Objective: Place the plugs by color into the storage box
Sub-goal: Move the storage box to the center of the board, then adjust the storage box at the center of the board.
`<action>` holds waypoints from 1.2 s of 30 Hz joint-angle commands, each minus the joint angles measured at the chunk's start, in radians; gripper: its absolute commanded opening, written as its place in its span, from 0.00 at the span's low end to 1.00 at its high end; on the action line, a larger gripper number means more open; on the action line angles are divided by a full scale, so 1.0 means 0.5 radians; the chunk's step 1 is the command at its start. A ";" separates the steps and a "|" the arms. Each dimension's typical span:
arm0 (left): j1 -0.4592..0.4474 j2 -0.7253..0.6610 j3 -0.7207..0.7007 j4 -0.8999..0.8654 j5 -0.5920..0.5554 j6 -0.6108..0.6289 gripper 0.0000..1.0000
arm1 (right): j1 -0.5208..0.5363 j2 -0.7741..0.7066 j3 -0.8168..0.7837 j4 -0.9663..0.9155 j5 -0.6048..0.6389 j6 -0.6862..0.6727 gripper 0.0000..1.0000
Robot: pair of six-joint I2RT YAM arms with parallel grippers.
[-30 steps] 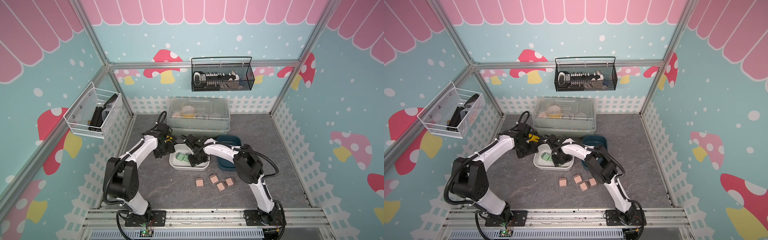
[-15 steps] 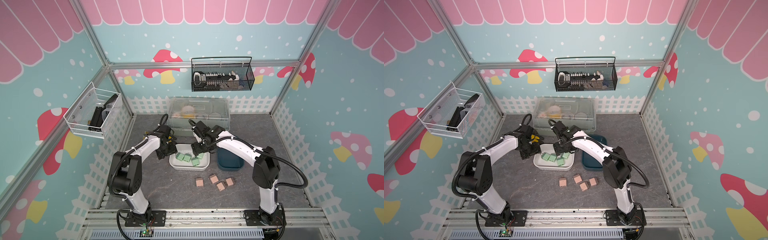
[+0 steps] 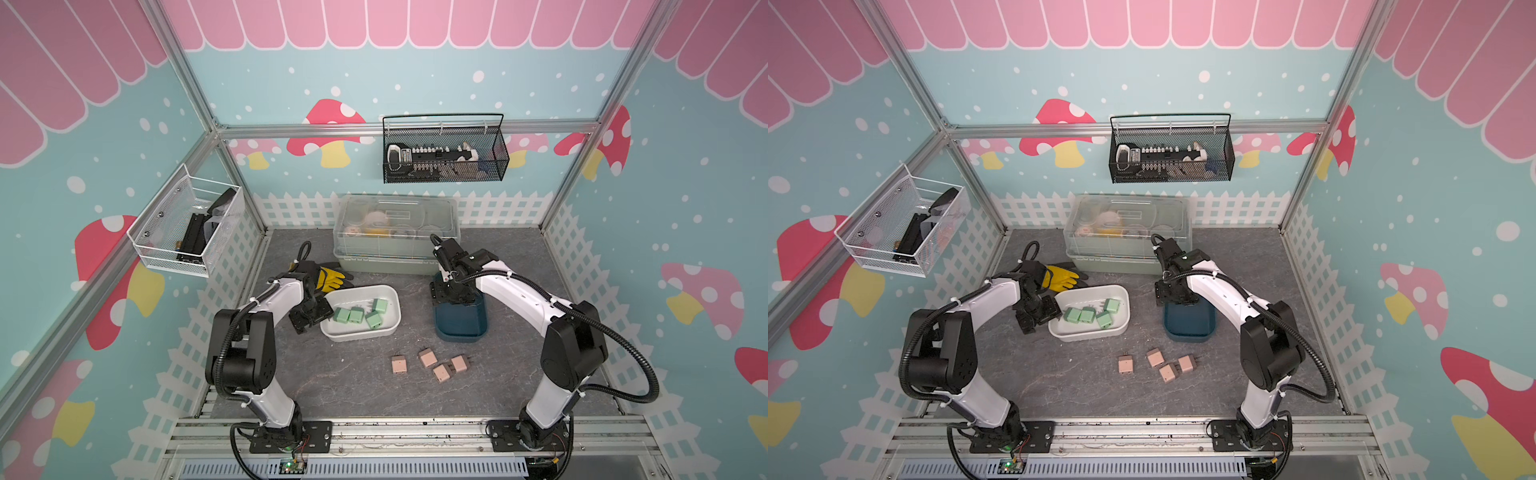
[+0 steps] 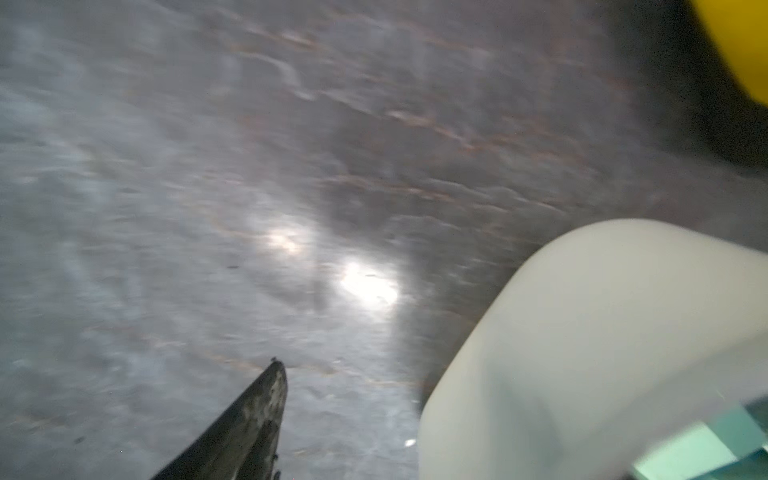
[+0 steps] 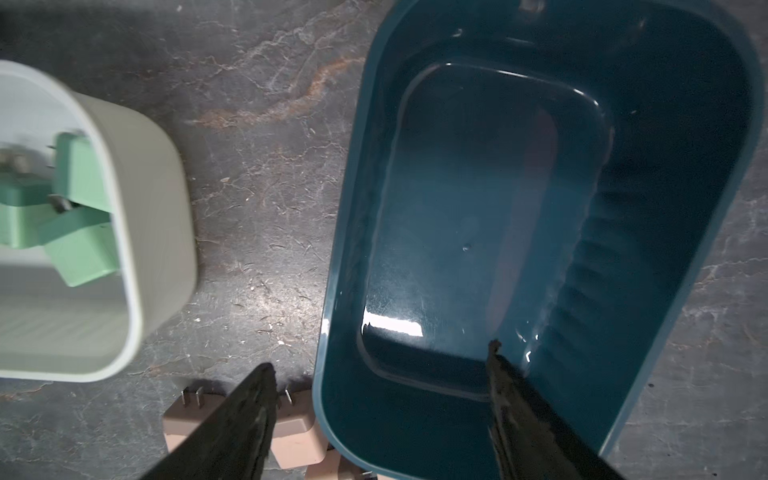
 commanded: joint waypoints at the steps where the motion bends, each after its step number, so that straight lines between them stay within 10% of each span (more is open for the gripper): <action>1: 0.011 -0.158 0.108 -0.182 -0.254 -0.015 0.76 | 0.016 0.110 0.051 0.015 -0.070 0.021 0.77; 13: -0.063 -0.228 0.221 -0.228 -0.162 0.008 0.78 | 0.002 0.287 -0.076 -0.177 0.056 -0.087 0.75; 23: -0.172 -0.117 0.236 -0.215 -0.165 -0.083 0.78 | -0.426 -0.515 -0.553 -0.493 0.527 -0.315 0.79; 36: -0.291 -0.053 0.332 -0.196 -0.143 -0.094 0.78 | -0.511 -0.188 -0.087 -0.090 -0.087 0.030 0.80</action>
